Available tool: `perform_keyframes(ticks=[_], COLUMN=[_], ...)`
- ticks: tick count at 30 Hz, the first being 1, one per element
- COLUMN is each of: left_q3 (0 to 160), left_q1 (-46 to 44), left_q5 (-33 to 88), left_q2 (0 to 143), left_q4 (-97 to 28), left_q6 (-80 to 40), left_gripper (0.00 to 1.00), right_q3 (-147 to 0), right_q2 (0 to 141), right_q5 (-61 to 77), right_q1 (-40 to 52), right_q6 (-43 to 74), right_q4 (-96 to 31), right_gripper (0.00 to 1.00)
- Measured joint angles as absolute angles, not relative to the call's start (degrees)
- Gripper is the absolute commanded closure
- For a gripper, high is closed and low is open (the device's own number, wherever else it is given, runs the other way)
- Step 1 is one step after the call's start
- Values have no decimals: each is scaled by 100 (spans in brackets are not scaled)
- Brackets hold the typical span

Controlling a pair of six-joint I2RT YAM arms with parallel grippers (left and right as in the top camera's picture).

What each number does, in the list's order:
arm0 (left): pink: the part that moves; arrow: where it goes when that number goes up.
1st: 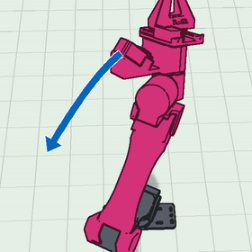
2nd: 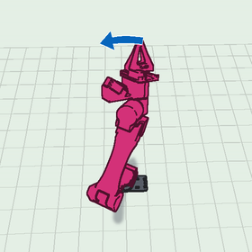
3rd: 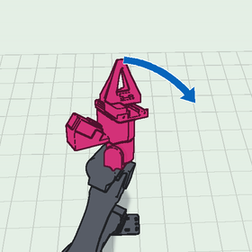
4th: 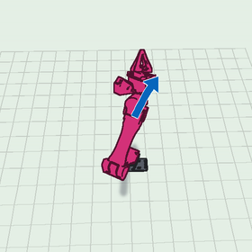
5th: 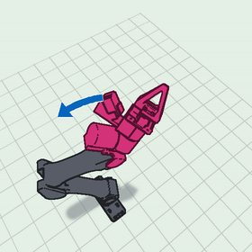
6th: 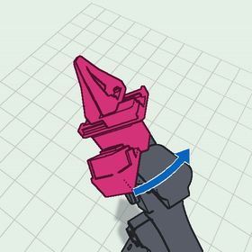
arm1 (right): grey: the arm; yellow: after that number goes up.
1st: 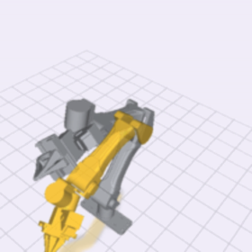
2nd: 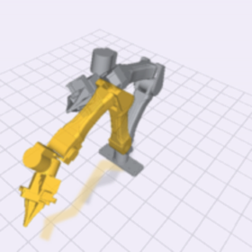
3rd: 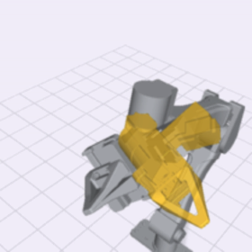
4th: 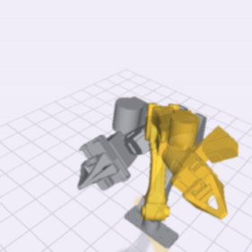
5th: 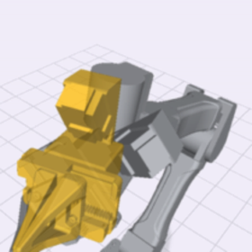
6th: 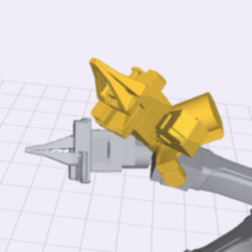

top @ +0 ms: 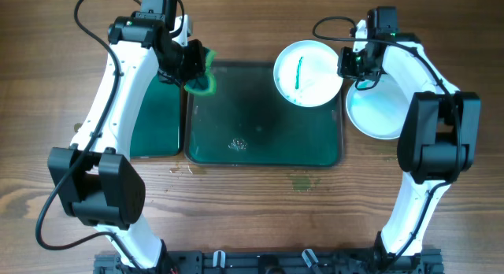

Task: Clean dirty plates on tray and stack at the side
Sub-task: 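Reach the right gripper to the last plate and drag it to tray center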

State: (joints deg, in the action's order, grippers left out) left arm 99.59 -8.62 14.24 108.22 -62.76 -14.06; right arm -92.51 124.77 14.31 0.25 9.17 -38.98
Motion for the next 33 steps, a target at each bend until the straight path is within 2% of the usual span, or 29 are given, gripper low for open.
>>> perform_keyframes(ticks=[9,18,19,21,23,27,33], left_q3=[9959,9959,9959,9959,9959,9959,9959], left_q1=[-862,-862,-862,-862,-862,-862,-902], left_q5=[1424,1424,1424,1422,1424,1422,1420], left_q2=[10822,10822,10822,10822,10822,10822,10822], left_q4=[-6276,-6283,-6283,-6283,-6283,-6294,-6370], left_q6=[-1406,-1406,-1406,-1406,-1406,-1404,-1406], left_gripper=[96,96,96,96,96,96,96], right_q3=[-9290,-9290,-9290,-9290,-9290,-9290,-8969], right_q2=[12468,12468,12468,12468,12468,12468,12453], right_q5=[1496,1693,1691,1680,1667,1664,1704], right_q1=[154,1564,1669,1824,1844,1839,2025], right_q6=[941,1192,1212,1306,1492,1975,2628], right_q4=[-4884,-5433,-5411,-5332,-5275,-5334,-5098], right_gripper=[96,95,93,70,61,62,81])
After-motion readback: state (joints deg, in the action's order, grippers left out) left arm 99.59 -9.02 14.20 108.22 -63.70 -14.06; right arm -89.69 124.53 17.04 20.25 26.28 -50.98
